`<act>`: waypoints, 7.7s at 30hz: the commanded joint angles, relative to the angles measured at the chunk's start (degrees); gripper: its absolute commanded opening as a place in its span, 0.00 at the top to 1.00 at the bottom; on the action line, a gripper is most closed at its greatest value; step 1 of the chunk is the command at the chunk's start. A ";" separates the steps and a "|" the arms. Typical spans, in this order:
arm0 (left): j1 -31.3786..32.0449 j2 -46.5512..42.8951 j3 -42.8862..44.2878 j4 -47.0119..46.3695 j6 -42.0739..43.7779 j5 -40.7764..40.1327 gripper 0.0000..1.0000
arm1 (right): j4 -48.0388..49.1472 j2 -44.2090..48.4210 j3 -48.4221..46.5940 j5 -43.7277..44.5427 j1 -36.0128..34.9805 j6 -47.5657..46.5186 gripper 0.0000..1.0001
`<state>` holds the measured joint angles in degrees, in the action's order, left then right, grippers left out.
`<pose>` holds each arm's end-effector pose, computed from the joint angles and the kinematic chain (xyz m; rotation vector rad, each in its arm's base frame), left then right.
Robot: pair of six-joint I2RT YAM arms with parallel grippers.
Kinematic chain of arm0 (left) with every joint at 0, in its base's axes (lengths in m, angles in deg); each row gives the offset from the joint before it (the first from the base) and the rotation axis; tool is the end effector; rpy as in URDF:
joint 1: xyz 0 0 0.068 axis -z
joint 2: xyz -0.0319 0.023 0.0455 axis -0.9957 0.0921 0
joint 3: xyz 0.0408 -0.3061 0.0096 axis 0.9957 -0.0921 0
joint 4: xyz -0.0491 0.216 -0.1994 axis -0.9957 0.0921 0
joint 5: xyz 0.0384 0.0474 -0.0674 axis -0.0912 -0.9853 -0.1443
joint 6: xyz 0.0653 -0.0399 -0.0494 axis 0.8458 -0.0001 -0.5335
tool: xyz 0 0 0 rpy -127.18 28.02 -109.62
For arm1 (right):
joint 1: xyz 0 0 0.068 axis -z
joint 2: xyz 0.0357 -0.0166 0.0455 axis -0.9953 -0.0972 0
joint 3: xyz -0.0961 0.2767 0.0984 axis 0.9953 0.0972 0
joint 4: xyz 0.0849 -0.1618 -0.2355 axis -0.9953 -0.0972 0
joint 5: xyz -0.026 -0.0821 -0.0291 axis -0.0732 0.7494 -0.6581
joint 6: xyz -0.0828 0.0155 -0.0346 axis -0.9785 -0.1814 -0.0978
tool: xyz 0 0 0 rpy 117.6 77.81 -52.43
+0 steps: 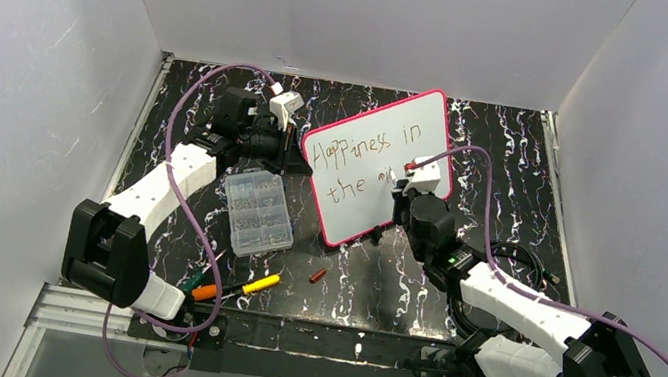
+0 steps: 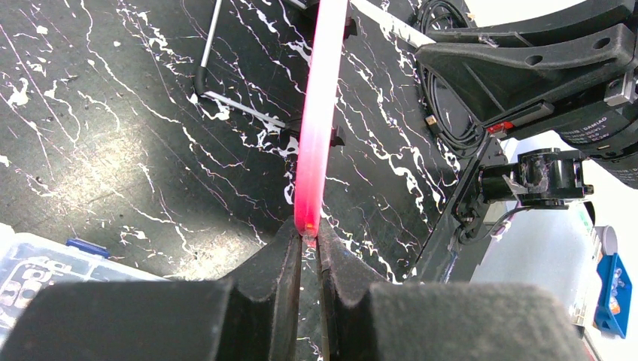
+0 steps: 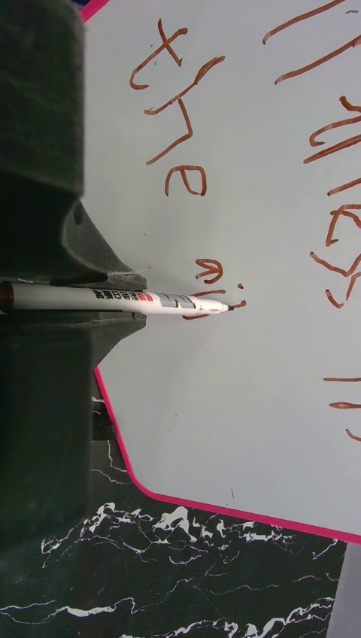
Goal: Write a sentence on the whiteboard
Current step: Write a sentence on the whiteboard, then close the whiteboard marker at the center of the board.
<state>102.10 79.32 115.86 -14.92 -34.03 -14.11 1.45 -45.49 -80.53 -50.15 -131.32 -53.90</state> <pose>0.3429 -0.1659 0.3090 0.6003 2.0302 -1.0770 0.2396 0.1922 0.2594 -0.2299 1.7402 0.1623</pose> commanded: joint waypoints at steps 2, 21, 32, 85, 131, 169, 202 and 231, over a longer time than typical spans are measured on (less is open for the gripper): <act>0.30 -1.66 0.89 -0.68 -0.15 2.61 1.00 | 3.32 -0.48 -2.26 1.04 0.22 -0.78 0.99; 0.35 -1.91 0.89 -0.68 -0.19 2.70 1.00 | -1.57 2.07 1.51 0.10 0.22 2.96 0.99; 0.32 -1.94 0.88 -0.69 -0.20 2.70 1.00 | -0.26 1.60 1.05 0.13 0.22 2.56 0.99; 0.33 -2.22 0.73 -0.68 -0.27 2.70 1.00 | 2.67 2.09 4.24 2.84 1.96 4.26 0.99; 0.32 -11.81 -3.72 2.40 3.14 -5.22 0.44 | -32.81 30.79 -3.52 -7.53 2.60 11.80 0.99; 36.05 -27.75 -24.48 2.04 -5.24 -33.94 0.43 | -41.87 22.78 -6.43 -41.00 2.60 17.39 0.99; 48.42 1.28 -22.36 -4.98 -9.42 -58.81 0.61 | -41.31 32.07 3.12 -36.07 2.60 27.41 0.99; 48.23 -11.53 -10.10 7.36 0.06 -48.50 1.00 | -25.99 51.31 15.62 -27.37 2.60 33.63 0.99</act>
<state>151.39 72.42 99.23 -13.44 -39.29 -68.01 -31.25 6.48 -63.53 -76.75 -128.78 -19.67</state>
